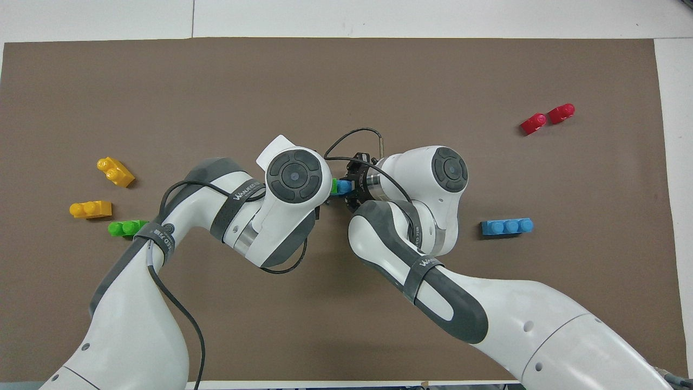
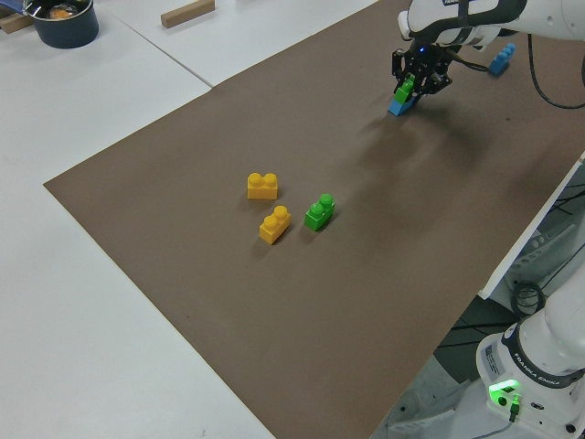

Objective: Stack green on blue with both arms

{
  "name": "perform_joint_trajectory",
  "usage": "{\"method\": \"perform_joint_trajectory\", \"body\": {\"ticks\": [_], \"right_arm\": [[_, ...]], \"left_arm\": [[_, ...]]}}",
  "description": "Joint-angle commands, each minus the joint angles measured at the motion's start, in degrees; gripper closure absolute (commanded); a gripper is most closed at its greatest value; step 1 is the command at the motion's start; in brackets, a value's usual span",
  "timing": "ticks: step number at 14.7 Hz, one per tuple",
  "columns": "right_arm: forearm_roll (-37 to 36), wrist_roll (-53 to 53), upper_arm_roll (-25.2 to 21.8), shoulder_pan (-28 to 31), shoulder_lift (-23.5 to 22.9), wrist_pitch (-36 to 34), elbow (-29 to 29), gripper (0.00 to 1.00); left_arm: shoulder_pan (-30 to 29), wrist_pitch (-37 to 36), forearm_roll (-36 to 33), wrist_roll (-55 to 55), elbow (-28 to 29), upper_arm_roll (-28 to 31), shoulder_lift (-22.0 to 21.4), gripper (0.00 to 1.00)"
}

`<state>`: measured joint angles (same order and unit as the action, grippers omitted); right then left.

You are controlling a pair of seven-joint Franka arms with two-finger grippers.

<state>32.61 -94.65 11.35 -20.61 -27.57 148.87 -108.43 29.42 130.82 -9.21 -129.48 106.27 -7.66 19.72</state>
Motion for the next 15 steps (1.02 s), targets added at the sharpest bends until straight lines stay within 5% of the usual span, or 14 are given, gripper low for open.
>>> {"method": "perform_joint_trajectory", "body": {"ticks": [1, 2, 13, 14, 15], "right_arm": [[1.58, 0.96, 0.17, 0.4, -0.11, 1.42, -0.64, 1.0], [1.58, 0.96, 0.17, 0.4, -0.11, 1.42, -0.64, 1.0], [1.58, 0.96, 0.17, 0.4, -0.11, 1.51, -0.47, 1.0], [1.58, 1.04, 0.17, 0.4, -0.11, 1.43, -0.2, 0.97], [1.49, 1.65, 0.17, 0.49, -0.11, 1.25, -0.03, 0.78]], "left_arm": [[0.9, -1.18, -2.48, -1.04, -0.1, 0.8, 1.37, 0.92], [0.56, -1.27, -2.48, -0.95, -0.01, 0.72, 0.85, 0.01], [-6.29, -7.68, -2.3, 10.36, 0.86, 0.54, -7.14, 0.0], [-7.96, -8.12, -2.22, 13.09, 0.86, 0.54, -8.02, 0.0], [-10.06, -8.12, -1.87, 15.64, 0.86, 0.45, -8.81, 0.0]]}}
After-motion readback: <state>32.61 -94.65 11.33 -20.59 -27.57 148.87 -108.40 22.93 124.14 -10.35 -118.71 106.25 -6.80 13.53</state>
